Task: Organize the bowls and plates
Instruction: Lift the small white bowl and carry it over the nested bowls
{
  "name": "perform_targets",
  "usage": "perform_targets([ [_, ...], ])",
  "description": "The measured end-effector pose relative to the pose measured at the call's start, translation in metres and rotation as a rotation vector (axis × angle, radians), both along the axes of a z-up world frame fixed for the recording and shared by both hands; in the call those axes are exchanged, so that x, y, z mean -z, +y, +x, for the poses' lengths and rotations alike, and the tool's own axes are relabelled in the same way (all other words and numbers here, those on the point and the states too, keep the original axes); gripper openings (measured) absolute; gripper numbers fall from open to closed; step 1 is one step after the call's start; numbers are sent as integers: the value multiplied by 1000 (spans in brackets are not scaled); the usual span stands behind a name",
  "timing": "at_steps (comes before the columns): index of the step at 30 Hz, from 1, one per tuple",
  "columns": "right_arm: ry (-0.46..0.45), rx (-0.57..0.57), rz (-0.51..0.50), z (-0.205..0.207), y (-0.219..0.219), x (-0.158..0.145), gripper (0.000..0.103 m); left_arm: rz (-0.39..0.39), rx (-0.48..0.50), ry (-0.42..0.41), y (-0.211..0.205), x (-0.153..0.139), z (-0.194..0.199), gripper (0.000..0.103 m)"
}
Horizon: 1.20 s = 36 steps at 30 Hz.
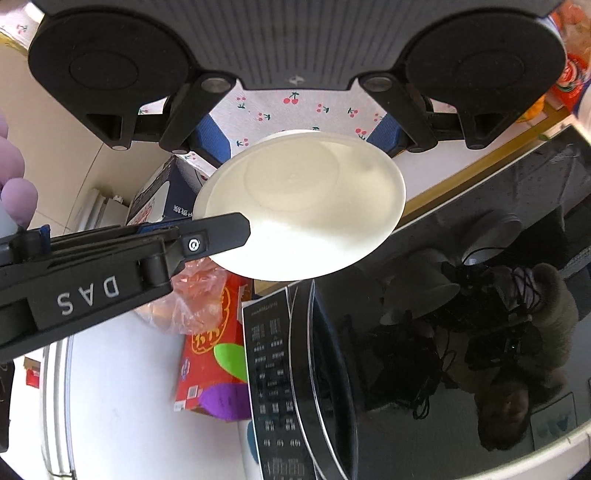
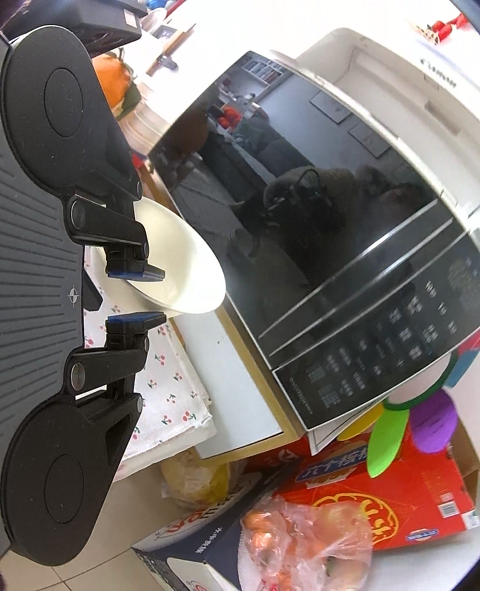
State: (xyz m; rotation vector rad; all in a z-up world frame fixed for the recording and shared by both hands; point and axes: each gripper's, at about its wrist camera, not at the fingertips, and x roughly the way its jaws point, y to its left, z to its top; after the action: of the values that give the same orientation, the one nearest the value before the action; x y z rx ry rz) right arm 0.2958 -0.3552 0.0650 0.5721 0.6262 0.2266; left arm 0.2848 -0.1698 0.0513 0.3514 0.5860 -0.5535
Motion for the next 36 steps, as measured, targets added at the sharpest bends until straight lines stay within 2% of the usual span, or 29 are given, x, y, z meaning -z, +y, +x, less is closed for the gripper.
perform_targets([
  [19,-35,-22,-74,-85,19,-54,18,-58,-1,-30,13,-37,-66,77],
  [36,-25,-44,-120,-157,40,-67,18,-68,22,-54,30,-41,-130,77],
])
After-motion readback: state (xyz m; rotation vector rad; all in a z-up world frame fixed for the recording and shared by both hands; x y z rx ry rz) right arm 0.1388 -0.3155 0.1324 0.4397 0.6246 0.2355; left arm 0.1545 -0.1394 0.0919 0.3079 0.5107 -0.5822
